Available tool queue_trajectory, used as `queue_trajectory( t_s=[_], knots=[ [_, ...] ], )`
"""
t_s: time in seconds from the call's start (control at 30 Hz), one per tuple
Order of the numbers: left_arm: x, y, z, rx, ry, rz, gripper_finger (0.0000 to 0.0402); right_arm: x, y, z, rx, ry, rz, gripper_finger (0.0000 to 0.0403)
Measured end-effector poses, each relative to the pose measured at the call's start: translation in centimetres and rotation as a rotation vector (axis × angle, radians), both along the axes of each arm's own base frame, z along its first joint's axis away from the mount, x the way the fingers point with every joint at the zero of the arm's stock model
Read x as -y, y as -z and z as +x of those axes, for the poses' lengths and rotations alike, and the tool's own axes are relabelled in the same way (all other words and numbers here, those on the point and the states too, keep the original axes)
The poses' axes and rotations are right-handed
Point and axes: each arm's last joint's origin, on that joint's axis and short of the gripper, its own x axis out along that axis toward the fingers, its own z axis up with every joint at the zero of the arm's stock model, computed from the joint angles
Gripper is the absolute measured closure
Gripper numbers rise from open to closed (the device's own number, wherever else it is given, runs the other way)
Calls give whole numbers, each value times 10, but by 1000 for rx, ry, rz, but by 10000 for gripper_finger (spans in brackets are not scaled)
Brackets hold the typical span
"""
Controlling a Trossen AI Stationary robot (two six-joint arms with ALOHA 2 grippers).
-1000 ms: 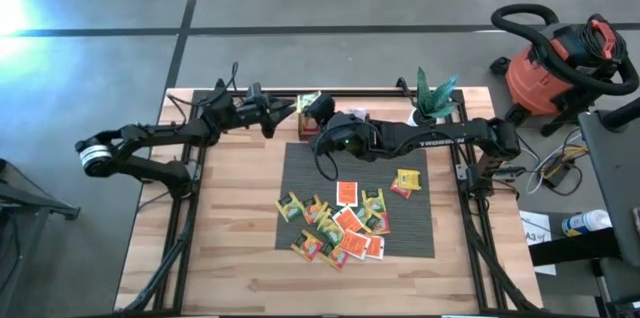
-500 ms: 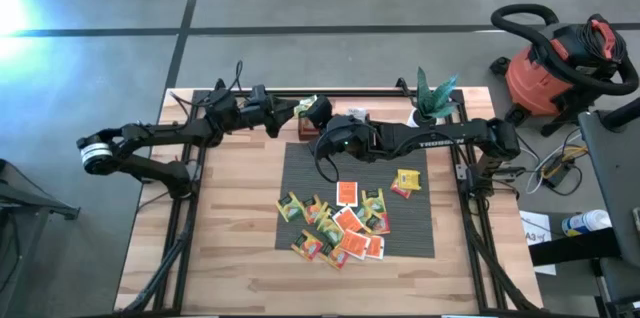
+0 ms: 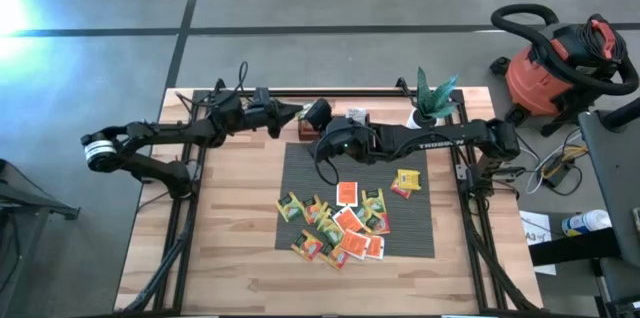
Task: Pick & Place Tea
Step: Put the yellow tea bag into the middle section of the wooden organizer
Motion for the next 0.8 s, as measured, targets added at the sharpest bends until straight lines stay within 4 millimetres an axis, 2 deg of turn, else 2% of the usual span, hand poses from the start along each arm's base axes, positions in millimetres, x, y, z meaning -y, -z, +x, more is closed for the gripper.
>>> queue_trajectory(
  t_s=[0.4, 0.63, 0.8],
  knots=[
    [-1, 0, 0, -12, -28, 53, 392, -3, 1, 0, 143, 57, 159, 382],
    [-6, 1, -2, -28, -67, 62, 392, -11, 0, 0, 255, 63, 310, 331],
    [-12, 2, -6, -51, -89, 99, 392, -15, -3, -8, 309, 86, 443, 284]
  ],
)
